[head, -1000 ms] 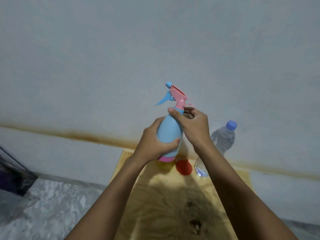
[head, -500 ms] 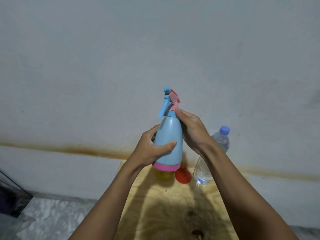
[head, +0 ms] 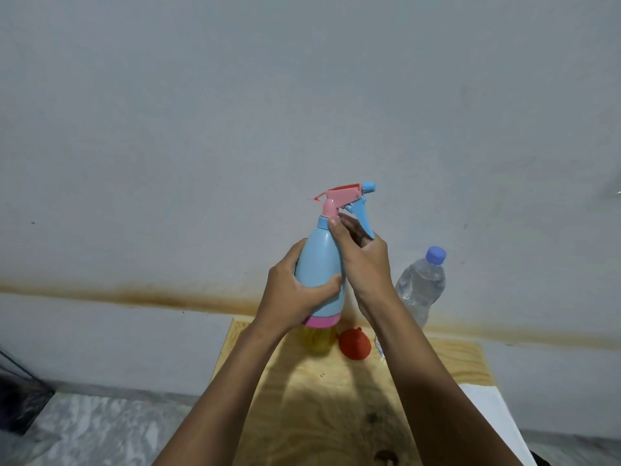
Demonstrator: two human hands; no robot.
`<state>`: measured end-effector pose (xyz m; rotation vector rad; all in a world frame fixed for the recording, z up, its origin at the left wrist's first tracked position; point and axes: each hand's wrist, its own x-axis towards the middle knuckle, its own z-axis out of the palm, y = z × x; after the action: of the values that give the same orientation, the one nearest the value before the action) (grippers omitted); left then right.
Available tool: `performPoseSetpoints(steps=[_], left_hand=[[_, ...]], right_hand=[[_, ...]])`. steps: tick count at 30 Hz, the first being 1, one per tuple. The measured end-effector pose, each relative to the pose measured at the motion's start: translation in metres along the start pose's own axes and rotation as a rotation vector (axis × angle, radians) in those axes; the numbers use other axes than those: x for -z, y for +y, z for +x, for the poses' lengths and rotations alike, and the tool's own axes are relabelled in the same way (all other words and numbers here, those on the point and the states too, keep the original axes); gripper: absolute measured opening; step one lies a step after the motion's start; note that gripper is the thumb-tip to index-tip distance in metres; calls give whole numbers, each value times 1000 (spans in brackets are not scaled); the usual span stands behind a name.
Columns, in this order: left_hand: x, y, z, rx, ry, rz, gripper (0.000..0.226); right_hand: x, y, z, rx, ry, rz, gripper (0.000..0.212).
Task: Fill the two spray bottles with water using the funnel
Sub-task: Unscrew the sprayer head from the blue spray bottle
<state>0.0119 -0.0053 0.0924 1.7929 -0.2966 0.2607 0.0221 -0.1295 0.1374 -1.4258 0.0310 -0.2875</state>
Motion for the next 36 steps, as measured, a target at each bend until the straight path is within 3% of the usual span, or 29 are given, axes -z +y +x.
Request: performPoseSetpoints(steps=[2,7,11,19,22,27,36], left_hand=[[0,-1,1,-16,20,33,75],[0,2,0,-48,21,67,66],[0,2,-1,-59,30,61,61],[3,-4,-3,-96,55,103,55],[1,-8,-4,-100,71,129,59],[-1,-13,-6,-105,72,167,78],[-6,-22,-9,-86,84,213,79]], right_hand=[[-4,3,1,3,12,-2,10],[-15,3,-3,-58,91,79,34],[-20,10,-3,-136,119,115,33],[-28,17,-10,95,203,-118,30],[-27,16,-11,144,207,-186,38],[-22,18,-9,151,180,-215,27],[-24,20,-9,159,184,-235,32]])
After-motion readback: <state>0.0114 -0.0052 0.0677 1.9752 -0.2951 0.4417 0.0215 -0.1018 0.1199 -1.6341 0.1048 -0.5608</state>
